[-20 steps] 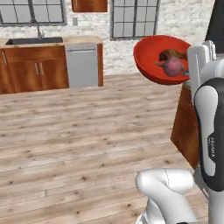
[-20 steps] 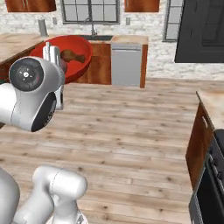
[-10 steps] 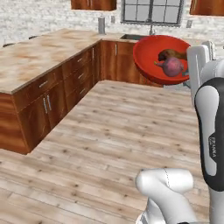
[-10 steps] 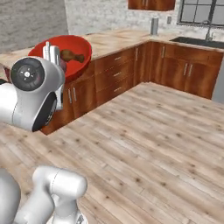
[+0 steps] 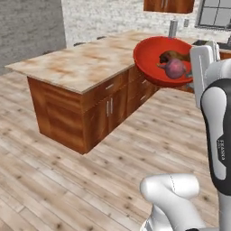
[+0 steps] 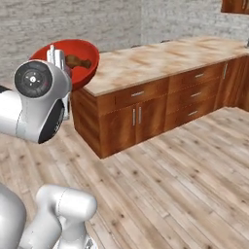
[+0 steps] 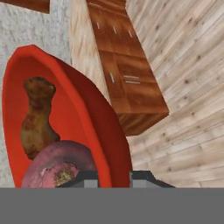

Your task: The microwave is finished heating the chicken drumstick and onion. Take the bowl containing the food and place it on the dining counter.

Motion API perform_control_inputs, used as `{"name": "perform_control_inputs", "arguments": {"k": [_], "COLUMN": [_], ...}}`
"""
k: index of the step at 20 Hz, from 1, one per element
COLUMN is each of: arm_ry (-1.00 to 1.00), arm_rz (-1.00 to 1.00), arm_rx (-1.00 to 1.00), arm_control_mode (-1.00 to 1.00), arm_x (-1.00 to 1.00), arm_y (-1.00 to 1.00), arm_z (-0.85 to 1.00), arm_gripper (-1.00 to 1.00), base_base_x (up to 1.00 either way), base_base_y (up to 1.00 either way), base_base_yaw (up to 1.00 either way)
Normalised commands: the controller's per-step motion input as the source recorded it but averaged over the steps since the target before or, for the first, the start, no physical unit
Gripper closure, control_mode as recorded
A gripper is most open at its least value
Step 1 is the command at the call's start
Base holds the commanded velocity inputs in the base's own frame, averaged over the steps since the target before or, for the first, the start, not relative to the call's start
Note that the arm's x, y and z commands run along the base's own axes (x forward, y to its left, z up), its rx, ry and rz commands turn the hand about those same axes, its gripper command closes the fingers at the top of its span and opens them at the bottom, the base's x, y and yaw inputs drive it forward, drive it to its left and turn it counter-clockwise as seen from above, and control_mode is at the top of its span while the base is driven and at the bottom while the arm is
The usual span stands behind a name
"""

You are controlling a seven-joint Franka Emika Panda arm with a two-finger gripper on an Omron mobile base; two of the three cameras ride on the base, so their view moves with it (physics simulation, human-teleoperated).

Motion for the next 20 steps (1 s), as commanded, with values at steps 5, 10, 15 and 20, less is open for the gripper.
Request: {"name": "perform_control_inputs", "arguments": {"k": [5,10,15,20], "arm_ry": [0.0,0.0,0.0,0.0], "arm_rz": [0.0,0.0,0.0,0.0], "arm_rx": [0.0,0.0,0.0,0.0], "arm_control_mode": [1.0,1.0,1.0,1.0], "arm_x": [0.0,0.0,0.0,0.0], "arm_y": [0.0,0.0,0.0,0.0], "arm_z": [0.0,0.0,0.0,0.0], "arm_gripper": [1.0,1.0,1.0,1.0], "base_base_x": [1.0,1.0,1.0,1.0], "base_base_y": [1.0,1.0,1.0,1.0], "base_base_yaw": [0.05,-0.12,-0.21,-0.24]}}
